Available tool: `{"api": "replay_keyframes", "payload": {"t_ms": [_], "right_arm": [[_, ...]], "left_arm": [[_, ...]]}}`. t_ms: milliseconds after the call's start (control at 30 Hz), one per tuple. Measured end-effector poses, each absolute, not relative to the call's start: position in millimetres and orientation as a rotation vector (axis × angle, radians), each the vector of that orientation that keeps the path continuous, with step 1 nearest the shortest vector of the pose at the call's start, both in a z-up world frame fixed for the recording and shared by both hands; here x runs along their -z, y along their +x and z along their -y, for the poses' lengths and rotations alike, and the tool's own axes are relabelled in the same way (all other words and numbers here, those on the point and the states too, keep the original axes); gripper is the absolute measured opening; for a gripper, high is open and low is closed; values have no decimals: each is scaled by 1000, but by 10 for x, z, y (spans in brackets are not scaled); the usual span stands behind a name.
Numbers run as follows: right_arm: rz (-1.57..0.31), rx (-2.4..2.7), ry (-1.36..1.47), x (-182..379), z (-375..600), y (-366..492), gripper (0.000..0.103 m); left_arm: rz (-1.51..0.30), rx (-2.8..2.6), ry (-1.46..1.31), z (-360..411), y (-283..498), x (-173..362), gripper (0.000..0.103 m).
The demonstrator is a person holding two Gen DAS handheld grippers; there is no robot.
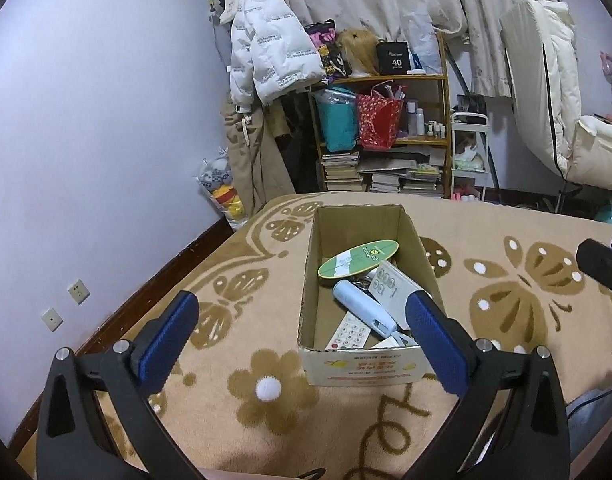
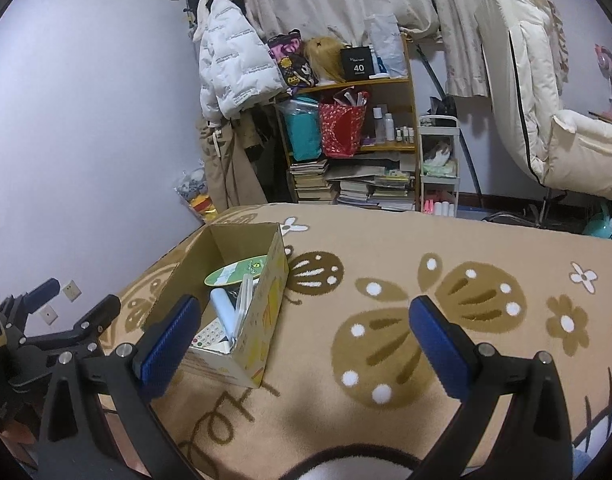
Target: Organize rigid objects
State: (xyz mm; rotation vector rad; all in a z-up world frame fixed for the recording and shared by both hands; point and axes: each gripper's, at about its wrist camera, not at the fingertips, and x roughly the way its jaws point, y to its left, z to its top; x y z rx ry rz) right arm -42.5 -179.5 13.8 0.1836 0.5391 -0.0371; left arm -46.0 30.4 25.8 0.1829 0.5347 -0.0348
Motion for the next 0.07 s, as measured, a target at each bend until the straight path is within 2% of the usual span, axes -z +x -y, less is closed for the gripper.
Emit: {"api": "replay_keyframes", "payload": {"t_ms": [67], "right_arm": [[-541,33,178,-129,1797,-424,103]], "left_arm": [[-540,28,173,-325,-453,-251,102]]}}
